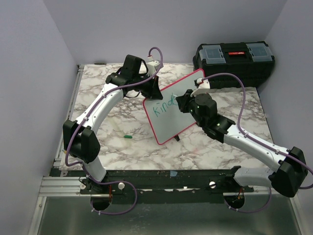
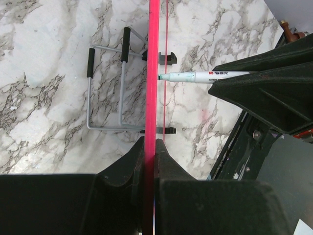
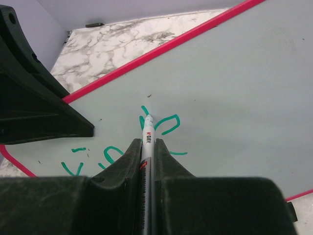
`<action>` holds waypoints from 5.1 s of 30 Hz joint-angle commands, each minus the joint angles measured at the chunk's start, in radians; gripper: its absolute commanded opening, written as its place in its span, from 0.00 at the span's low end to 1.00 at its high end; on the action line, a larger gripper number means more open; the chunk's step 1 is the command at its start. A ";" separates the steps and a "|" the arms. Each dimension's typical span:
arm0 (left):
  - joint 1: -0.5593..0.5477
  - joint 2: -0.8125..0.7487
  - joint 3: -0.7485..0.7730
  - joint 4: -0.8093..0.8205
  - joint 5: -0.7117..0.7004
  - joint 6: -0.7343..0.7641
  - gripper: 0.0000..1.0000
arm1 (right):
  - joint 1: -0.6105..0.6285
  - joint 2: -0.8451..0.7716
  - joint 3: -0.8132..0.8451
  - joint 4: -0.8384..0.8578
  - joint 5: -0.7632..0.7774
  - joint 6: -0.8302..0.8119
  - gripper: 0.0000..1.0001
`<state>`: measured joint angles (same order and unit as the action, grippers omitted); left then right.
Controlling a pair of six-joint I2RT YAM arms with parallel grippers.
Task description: Write a sentence on the whiteboard
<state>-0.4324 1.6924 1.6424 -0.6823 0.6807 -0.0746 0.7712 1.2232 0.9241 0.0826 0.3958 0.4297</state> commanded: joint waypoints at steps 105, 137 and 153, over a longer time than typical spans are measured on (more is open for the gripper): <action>-0.009 -0.044 0.025 0.009 -0.050 0.047 0.00 | -0.055 0.014 -0.035 -0.161 0.104 0.058 0.01; -0.009 -0.050 0.022 0.009 -0.052 0.047 0.00 | -0.064 -0.154 -0.054 -0.110 0.155 0.012 0.01; -0.010 -0.052 0.020 0.007 -0.052 0.047 0.00 | -0.179 -0.011 0.056 -0.092 0.082 -0.005 0.01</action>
<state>-0.4408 1.6810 1.6424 -0.6861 0.6689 -0.0708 0.6094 1.1873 0.9367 -0.0334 0.4995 0.4438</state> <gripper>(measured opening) 0.078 0.136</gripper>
